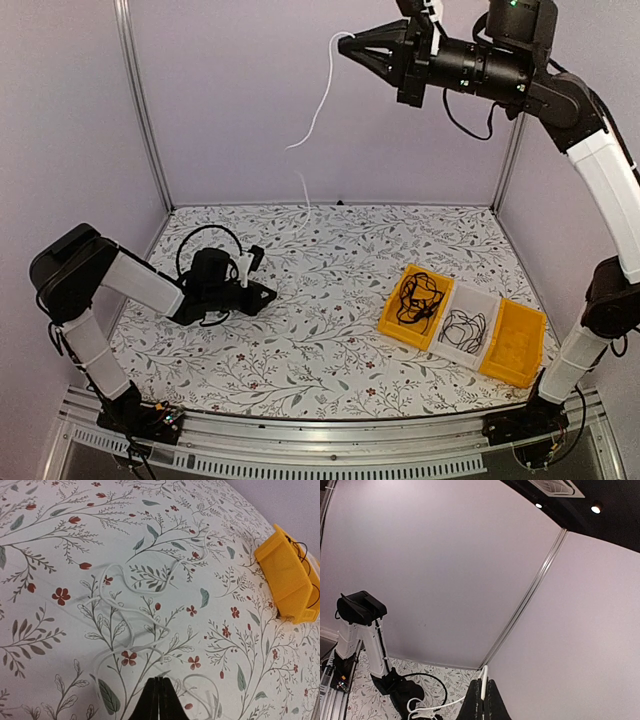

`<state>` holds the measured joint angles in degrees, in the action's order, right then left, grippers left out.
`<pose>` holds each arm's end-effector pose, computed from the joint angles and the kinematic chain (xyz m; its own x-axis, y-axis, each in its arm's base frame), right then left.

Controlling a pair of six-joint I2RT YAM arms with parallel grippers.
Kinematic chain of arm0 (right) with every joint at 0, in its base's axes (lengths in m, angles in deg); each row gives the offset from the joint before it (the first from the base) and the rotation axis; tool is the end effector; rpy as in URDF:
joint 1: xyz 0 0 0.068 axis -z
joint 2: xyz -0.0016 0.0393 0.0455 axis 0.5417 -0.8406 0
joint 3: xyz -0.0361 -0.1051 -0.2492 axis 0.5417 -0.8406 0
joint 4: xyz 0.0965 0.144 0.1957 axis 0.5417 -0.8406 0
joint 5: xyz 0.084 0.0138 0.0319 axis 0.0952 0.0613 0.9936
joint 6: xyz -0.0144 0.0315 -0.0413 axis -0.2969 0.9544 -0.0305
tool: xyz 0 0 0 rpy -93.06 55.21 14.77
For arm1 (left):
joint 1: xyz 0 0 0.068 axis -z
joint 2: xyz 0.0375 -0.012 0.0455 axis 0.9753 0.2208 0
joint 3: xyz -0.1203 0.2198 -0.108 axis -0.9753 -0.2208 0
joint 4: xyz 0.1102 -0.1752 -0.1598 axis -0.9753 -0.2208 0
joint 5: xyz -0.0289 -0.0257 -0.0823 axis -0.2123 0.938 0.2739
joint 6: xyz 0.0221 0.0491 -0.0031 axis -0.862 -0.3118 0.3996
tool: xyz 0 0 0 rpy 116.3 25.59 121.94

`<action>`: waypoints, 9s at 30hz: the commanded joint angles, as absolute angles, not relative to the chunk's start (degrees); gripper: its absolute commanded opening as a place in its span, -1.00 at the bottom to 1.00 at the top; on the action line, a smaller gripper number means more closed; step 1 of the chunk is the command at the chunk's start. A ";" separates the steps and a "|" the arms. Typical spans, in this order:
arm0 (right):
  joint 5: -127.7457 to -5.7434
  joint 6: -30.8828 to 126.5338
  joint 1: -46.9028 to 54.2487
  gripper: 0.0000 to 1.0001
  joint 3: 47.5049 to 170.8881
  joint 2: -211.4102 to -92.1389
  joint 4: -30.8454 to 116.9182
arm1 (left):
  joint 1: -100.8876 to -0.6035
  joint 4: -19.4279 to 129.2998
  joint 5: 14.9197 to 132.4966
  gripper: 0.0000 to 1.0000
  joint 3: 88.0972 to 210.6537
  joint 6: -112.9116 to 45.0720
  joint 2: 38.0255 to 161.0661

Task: Untangle the cables

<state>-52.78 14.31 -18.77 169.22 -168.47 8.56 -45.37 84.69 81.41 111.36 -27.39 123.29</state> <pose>0.1881 0.2581 0.5782 0.4572 -0.0959 -0.8842 -0.8412 0.2761 -0.4650 0.2586 -0.1722 0.1183 -0.6598 0.0585 -0.7491 0.5241 0.7502 -0.4031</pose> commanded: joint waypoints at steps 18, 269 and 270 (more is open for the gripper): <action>-71.18 4.05 -8.26 -1.00 152.58 -152.30 17.46 | -44.87 67.20 75.45 -0.42 112.76 -26.90 112.83; -26.81 19.77 -4.91 -0.48 149.93 -197.04 5.40 | -43.74 60.26 110.03 -1.00 145.85 -26.80 122.74; -26.96 19.68 -4.95 -0.65 149.93 -197.23 5.32 | -43.76 60.18 109.89 -0.95 145.77 -26.73 122.96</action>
<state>-28.19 18.16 -5.02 147.84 -195.20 3.51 -44.54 58.64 108.36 146.22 -27.04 124.19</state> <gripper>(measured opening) 0.306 0.024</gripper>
